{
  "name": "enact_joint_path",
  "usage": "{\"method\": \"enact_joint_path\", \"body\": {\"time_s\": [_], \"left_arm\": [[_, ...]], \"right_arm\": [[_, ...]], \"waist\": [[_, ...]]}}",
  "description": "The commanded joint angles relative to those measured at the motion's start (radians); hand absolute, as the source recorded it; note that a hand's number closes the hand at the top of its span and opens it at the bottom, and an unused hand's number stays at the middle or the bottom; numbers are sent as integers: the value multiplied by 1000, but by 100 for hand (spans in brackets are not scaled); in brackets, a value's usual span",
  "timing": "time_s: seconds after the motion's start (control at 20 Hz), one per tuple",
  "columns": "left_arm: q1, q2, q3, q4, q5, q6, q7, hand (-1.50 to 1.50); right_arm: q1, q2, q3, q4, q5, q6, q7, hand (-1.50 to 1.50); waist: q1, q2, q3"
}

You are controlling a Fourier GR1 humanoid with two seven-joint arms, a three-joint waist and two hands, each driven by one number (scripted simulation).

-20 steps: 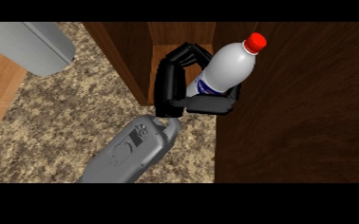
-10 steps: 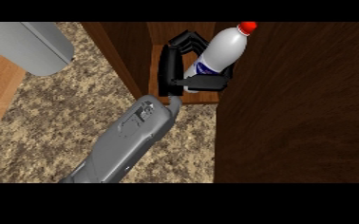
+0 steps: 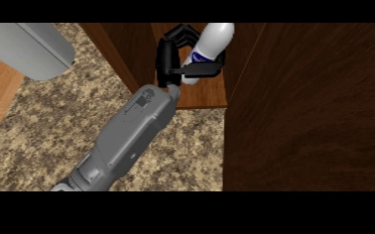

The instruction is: Pick up the bottled water, place it into the cabinet and close the cabinet

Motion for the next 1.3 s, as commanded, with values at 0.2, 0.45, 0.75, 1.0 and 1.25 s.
{"method": "enact_joint_path", "body": {"time_s": [0.2,0.45,0.75,1.0,1.25], "left_arm": [[-112,0,25,222,70,-16,-125,150],[-189,0,12,391,-26,-8,-130,150],[-247,22,45,527,-57,-64,-153,-150],[-306,0,65,578,-41,-42,-148,-150],[-318,0,109,570,-23,-119,-192,-150]], "right_arm": [[-6,8,33,-111,-91,-18,93,-150],[-23,-11,4,-86,-120,-4,69,-150],[8,3,19,-121,-101,3,79,-150],[-70,-29,-10,-56,-120,-5,71,-150],[-50,-30,-42,-47,-117,23,46,-150]], "waist": [[-16,5,0],[-23,7,0],[-22,7,0],[-24,12,0],[-18,5,0]]}}
